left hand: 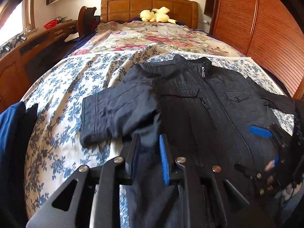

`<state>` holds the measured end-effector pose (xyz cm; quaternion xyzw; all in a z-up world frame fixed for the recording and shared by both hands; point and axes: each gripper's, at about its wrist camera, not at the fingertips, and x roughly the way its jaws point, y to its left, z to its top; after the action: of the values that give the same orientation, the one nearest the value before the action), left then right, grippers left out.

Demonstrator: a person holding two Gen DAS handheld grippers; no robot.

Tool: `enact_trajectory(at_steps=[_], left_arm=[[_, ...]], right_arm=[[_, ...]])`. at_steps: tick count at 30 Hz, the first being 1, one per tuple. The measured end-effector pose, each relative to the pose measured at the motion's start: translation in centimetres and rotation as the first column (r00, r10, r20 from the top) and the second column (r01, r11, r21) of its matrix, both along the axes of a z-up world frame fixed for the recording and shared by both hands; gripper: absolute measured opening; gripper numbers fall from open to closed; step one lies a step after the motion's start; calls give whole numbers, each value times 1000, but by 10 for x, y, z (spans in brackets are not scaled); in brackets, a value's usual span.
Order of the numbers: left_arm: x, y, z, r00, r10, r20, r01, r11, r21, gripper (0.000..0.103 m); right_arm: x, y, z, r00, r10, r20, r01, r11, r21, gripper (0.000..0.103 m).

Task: Fold large clothes
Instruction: 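Fold the held sleeve across the jacket front with the left tool, then release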

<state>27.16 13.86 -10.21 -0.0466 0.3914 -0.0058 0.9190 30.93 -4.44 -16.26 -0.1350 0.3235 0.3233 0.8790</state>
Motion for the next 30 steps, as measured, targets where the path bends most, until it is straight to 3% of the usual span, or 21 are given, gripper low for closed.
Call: enact_trajectory(at_steps=[3, 6, 14, 18, 22, 30], left_arm=[[-5, 12, 0, 1000, 23, 11, -24, 999, 33, 20], [1, 35, -4, 997, 71, -1, -71, 997, 5, 24], [37, 85, -36, 981, 190, -49, -189, 982, 28, 33], [53, 100, -53, 975, 204, -85, -204, 979, 8, 37], [62, 106, -65, 971, 208, -117, -212, 977, -20, 52], [73, 108, -82, 962, 200, -187, -212, 976, -49, 53]], right_arm=[[-1, 2, -2, 1000, 12, 0, -12, 1000, -10, 103], [-1, 3, -3, 1000, 12, 2, -12, 1000, -19, 103], [0, 4, -6, 1000, 13, -3, -13, 1000, -25, 103], [1, 4, -8, 1000, 17, -10, -17, 999, -28, 103], [2, 6, -10, 1000, 25, -19, -25, 999, -33, 103], [5, 6, -12, 999, 31, -42, -32, 999, -24, 103]])
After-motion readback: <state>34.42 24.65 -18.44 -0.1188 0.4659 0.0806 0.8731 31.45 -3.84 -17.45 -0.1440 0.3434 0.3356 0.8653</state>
